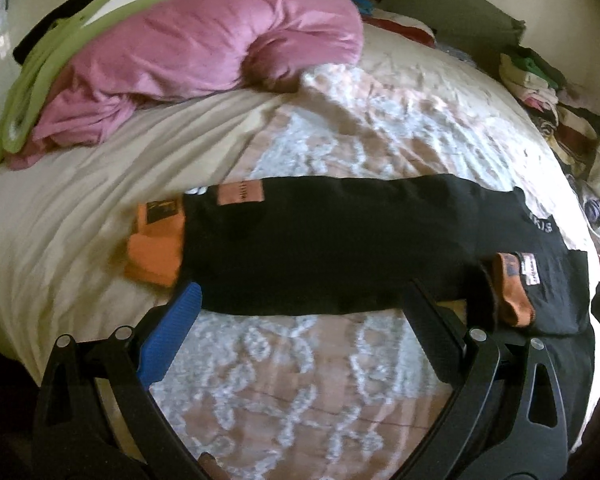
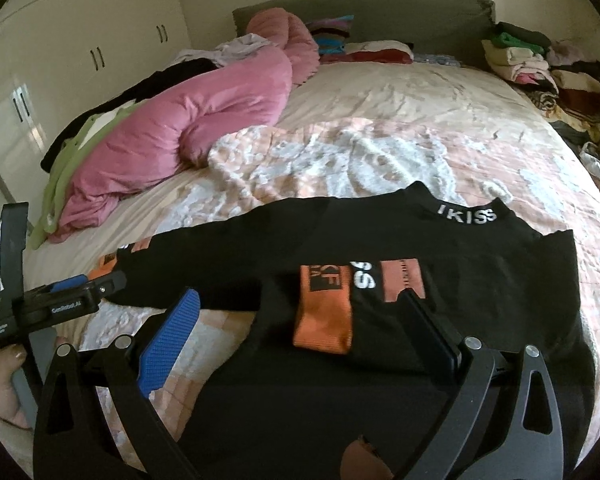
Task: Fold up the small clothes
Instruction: 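Move the left tool to the other sleeve's orange cuff, then grasp the other orange cuff with the left tool and lift it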
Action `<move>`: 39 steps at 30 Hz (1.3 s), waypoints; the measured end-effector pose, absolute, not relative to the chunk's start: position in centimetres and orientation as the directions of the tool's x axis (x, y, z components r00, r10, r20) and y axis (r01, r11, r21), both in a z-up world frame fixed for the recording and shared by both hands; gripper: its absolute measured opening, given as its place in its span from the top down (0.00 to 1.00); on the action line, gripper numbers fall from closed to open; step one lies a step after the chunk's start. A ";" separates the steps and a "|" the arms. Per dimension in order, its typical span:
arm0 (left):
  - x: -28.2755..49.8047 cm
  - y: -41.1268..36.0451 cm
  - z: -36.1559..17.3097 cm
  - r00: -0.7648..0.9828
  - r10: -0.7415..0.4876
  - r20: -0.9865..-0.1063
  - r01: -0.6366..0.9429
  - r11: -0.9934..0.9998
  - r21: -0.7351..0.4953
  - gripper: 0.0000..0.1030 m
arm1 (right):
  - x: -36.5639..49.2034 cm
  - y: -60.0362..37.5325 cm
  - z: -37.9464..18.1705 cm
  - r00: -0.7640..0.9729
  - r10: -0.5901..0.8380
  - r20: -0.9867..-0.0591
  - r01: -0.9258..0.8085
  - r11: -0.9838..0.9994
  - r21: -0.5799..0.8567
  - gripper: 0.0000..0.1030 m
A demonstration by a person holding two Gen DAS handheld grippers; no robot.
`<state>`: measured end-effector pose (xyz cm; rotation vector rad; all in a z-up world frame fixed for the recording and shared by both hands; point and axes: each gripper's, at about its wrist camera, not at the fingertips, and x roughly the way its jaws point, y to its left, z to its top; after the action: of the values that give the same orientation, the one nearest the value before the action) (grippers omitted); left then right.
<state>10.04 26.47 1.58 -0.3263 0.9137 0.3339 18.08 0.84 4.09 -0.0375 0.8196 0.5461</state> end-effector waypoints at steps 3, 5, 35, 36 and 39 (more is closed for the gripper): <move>9.8 27.4 1.1 0.556 0.150 -0.818 -0.439 0.888 -0.136 0.09 | 18.0 1.7 3.8 0.540 0.455 -0.708 -0.489 0.855 0.176 0.05; 9.5 28.2 0.7 0.549 0.153 -0.821 -0.458 0.877 -0.143 0.09 | 18.0 2.1 3.6 0.534 0.457 -0.711 -0.495 0.851 0.175 0.05; 8.8 37.3 -4.3 0.580 0.165 -0.798 -0.649 0.686 -0.330 0.80 | 18.5 3.7 -0.6 0.451 0.450 -0.771 -0.461 0.857 0.231 0.05; 8.9 37.2 -4.1 0.594 0.152 -0.790 -0.638 0.687 -0.347 0.84 | 18.5 3.6 -0.6 0.449 0.452 -0.771 -0.460 0.856 0.234 0.05; 8.8 36.5 -3.1 0.633 0.139 -0.762 -0.606 0.701 -0.375 0.91 | 18.4 3.1 -0.3 0.447 0.460 -0.767 -0.453 0.856 0.249 0.05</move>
<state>8.83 36.46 -3.09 -0.6702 0.7753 0.4648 18.41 3.05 -0.34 0.0080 0.9525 0.5647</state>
